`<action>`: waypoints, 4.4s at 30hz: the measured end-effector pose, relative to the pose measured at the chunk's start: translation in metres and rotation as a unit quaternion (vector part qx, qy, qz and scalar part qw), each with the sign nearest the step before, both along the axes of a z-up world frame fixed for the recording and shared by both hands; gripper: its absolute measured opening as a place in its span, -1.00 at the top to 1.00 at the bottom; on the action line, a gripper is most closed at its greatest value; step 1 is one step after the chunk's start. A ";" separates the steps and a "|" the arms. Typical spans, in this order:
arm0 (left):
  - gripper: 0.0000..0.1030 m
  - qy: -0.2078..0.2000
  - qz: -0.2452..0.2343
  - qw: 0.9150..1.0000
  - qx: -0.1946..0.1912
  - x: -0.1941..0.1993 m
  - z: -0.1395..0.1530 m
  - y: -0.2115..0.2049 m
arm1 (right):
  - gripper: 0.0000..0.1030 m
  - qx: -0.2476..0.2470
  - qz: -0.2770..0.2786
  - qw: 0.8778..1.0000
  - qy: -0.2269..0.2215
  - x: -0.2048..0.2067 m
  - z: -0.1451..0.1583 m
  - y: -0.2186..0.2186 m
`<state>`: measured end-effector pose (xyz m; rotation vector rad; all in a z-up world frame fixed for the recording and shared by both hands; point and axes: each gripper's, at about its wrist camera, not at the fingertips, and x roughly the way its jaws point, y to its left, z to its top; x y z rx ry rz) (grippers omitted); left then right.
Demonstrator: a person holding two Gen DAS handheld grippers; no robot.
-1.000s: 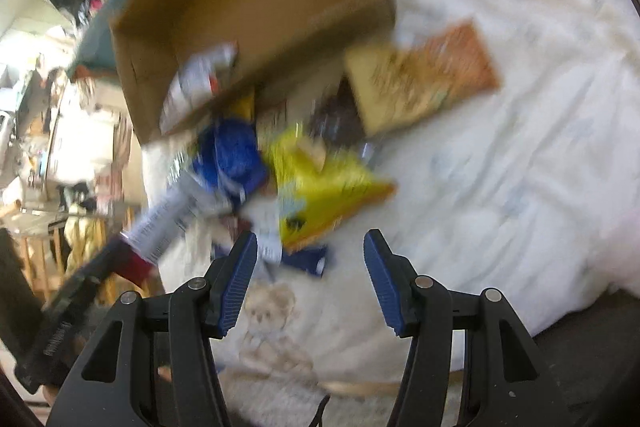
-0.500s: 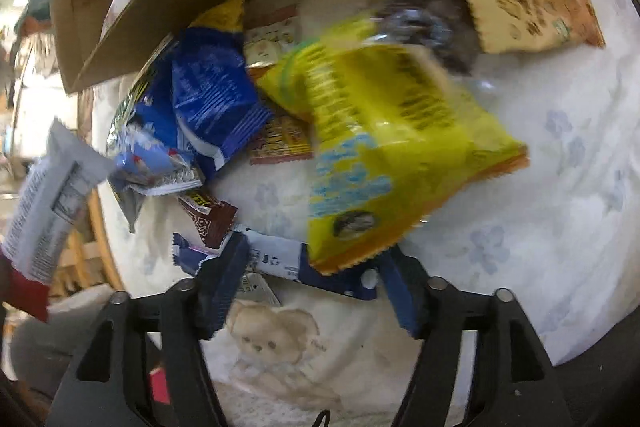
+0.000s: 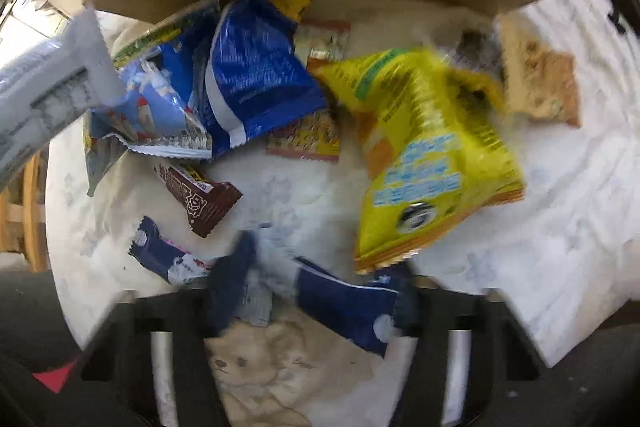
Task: Organize snacks
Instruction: 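Lift the bar with the left tool while the right tool grasps a navy-and-white bar, then carry both bars over the box and open both tools to drop them, then withdraw both tools from the box back toward the snack pile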
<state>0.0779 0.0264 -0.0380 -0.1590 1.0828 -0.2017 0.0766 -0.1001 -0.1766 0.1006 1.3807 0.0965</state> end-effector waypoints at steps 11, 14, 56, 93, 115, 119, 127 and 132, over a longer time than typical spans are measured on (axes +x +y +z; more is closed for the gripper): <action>0.88 -0.011 0.008 1.000 -0.009 -0.001 0.006 0.003 | 0.61 0.107 0.015 0.994 -0.032 -0.028 0.046 -0.025; 0.88 -0.021 0.008 1.000 -0.012 -0.002 0.011 0.003 | 0.61 0.143 0.011 0.989 -0.043 -0.038 0.062 -0.037; 0.88 -0.108 -0.017 0.993 0.042 0.153 0.025 -0.048 | 0.61 0.143 -0.028 0.982 -0.123 0.145 0.099 -0.120; -0.57 -0.112 0.074 0.990 0.037 0.134 0.023 -0.009 | -0.88 0.119 -0.043 0.959 -0.253 0.125 0.143 -0.124; -0.77 -0.134 0.071 0.985 0.087 0.057 0.040 0.006 | -0.88 0.114 -0.034 0.953 -0.279 0.025 0.174 -0.125; -0.77 -0.125 0.071 0.987 0.078 0.043 0.038 0.012 | -0.88 0.117 -0.041 0.955 -0.268 0.008 0.170 -0.125; -0.77 -0.129 0.073 0.986 0.081 0.014 0.036 0.015 | -0.88 0.114 -0.047 0.958 -0.259 -0.015 0.165 -0.124; -0.77 -0.120 0.068 0.987 0.085 0.003 0.030 0.011 | -0.88 0.115 -0.041 0.960 -0.250 -0.023 0.160 -0.123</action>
